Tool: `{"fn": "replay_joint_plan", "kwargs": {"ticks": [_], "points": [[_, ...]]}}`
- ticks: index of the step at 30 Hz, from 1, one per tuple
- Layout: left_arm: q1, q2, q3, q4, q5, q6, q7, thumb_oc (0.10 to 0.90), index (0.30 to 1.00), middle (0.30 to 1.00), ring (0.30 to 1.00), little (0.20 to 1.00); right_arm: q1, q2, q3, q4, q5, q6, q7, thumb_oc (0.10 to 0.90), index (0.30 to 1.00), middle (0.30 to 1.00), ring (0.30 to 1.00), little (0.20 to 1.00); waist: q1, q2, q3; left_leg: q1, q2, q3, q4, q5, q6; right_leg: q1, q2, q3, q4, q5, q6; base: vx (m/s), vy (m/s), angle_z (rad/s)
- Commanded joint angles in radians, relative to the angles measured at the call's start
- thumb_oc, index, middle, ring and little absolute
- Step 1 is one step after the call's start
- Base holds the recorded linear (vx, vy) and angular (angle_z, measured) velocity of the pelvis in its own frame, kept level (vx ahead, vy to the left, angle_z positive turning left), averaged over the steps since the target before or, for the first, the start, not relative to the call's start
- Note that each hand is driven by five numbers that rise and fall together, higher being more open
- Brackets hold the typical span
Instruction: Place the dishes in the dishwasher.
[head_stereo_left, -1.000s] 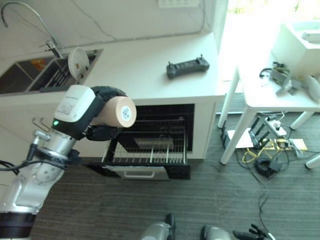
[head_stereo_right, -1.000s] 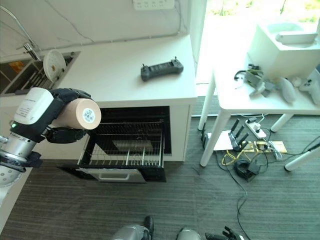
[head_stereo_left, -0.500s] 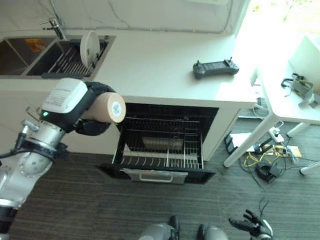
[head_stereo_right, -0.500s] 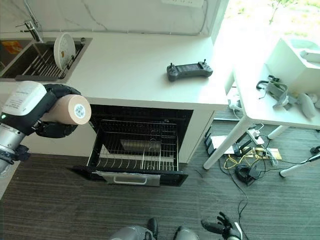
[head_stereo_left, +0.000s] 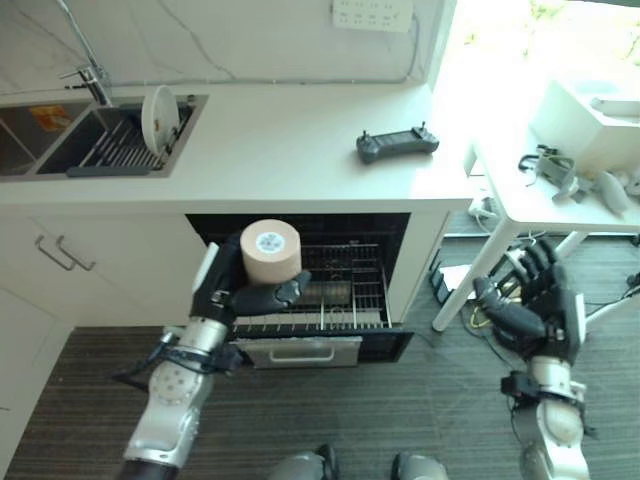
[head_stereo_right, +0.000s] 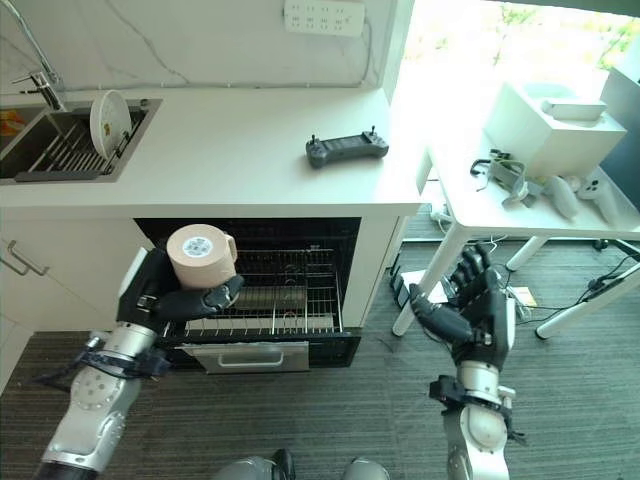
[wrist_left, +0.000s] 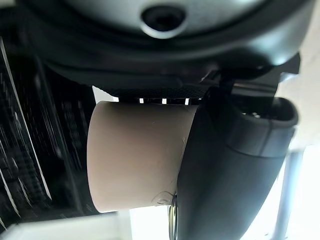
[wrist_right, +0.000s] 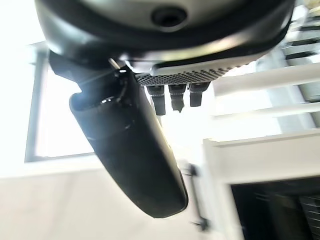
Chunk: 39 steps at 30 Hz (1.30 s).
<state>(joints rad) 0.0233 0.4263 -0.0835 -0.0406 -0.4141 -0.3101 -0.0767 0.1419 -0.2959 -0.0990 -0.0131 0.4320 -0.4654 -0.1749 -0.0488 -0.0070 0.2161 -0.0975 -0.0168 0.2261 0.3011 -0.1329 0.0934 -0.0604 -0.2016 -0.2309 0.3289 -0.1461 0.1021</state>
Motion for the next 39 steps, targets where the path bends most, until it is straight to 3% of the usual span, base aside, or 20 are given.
{"fn": "replay_joint_plan", "kwargs": {"ticks": [1, 3, 6, 11, 13, 17, 26, 32, 39], "points": [[-0.108, 0.019, 0.047, -0.041, -0.129, -0.101, 0.015, 0.400, 0.300, 0.300, 0.300, 0.300, -0.044, -0.081, -0.030, -0.019, -0.047, -0.163, -0.012, 0.800, 0.900, 0.900, 0.900, 0.900, -0.024, 0.033, -0.047, 0.062, 0.106, -0.004, -0.001, -0.168, -0.076, 0.026, 0.026, -0.002, -0.029, -0.103, 0.014, 0.00, 0.002, -0.24], [-0.111, -0.015, 0.027, -0.024, -0.191, -0.074, 0.015, 0.400, 0.300, 0.300, 0.300, 0.300, -0.058, -0.090, -0.011, -0.086, -0.012, -0.159, 0.043, 0.800, 0.900, 0.900, 0.900, 0.900, -0.030, 0.030, -0.051, 0.068, 0.109, 0.002, -0.001, -0.168, -0.078, 0.026, 0.030, 0.006, -0.029, -0.103, 0.012, 0.00, -0.009, -0.22], [-0.113, -0.051, -0.012, 0.000, -0.164, -0.078, 0.085, 0.400, 0.300, 0.300, 0.300, 0.300, -0.077, -0.104, 0.044, -0.167, 0.044, -0.146, 0.172, 0.800, 0.900, 0.900, 0.900, 0.900, -0.031, 0.022, -0.055, 0.072, 0.109, 0.001, -0.001, -0.167, -0.080, 0.026, 0.037, 0.017, -0.029, -0.104, 0.007, -0.01, -0.051, -0.26], [-0.143, -0.065, -0.064, 0.047, 0.060, -0.160, 0.280, 0.400, 0.300, 0.300, 0.300, 0.300, -0.139, -0.122, 0.184, -0.234, 0.128, -0.059, 0.323, 0.800, 0.900, 0.900, 0.900, 0.900, -0.015, 0.014, -0.065, 0.072, 0.111, -0.007, -0.001, -0.160, -0.085, 0.030, 0.042, 0.017, -0.029, -0.107, -0.002, -0.01, -0.057, -0.04], [-0.163, -0.058, -0.093, 0.062, 0.151, -0.192, 0.360, 0.400, 0.300, 0.300, 0.300, 0.300, -0.171, -0.122, 0.241, -0.232, 0.166, -0.027, 0.345, 0.800, 0.900, 0.900, 0.900, 0.900, -0.003, 0.012, -0.070, 0.072, 0.112, -0.011, -0.001, -0.158, -0.086, 0.035, 0.041, 0.011, -0.029, -0.110, -0.005, -0.01, -0.062, 0.09], [-0.205, -0.044, -0.134, 0.082, 0.441, -0.231, 0.631, 0.400, 0.300, 0.300, 0.300, 0.300, -0.242, -0.109, 0.346, -0.218, 0.194, 0.014, 0.345, 0.800, 0.900, 0.900, 0.900, 0.900, 0.027, 0.006, -0.080, 0.066, 0.111, -0.025, -0.001, -0.154, -0.092, 0.039, 0.038, -0.004, -0.029, -0.112, -0.010, 0.00, -0.065, 0.13], [-0.274, -0.048, -0.191, 0.151, 0.825, -0.175, 1.064, 0.400, 0.300, 0.300, 0.300, 0.300, -0.383, -0.075, 0.492, -0.169, 0.197, 0.125, 0.278, 0.800, 0.900, 0.900, 0.900, 0.900, 0.068, -0.007, -0.103, 0.058, 0.111, -0.048, -0.001, -0.155, -0.103, 0.049, 0.033, -0.031, -0.029, -0.121, -0.015, 0.01, -0.046, 0.12], [-0.304, -0.081, -0.218, 0.181, 0.833, -0.179, 1.112, 0.400, 0.300, 0.300, 0.300, 0.300, -0.464, -0.032, 0.544, -0.127, 0.198, 0.166, 0.237, 0.800, 0.900, 0.900, 0.900, 0.900, 0.086, -0.011, -0.108, 0.054, 0.107, -0.063, -0.001, -0.155, -0.104, 0.054, 0.032, -0.038, -0.029, -0.122, -0.018, 0.02, -0.022, 0.06], [-0.325, -0.115, -0.260, 0.205, 0.791, -0.162, 1.096, 0.400, 0.300, 0.300, 0.300, 0.300, -0.563, 0.002, 0.586, -0.088, 0.206, 0.246, 0.200, 0.800, 0.900, 0.900, 0.900, 0.900, 0.110, -0.015, -0.107, 0.047, 0.103, -0.079, -0.001, -0.153, -0.104, 0.058, 0.031, -0.047, -0.029, -0.122, -0.022, 0.02, -0.009, 0.10]]}}
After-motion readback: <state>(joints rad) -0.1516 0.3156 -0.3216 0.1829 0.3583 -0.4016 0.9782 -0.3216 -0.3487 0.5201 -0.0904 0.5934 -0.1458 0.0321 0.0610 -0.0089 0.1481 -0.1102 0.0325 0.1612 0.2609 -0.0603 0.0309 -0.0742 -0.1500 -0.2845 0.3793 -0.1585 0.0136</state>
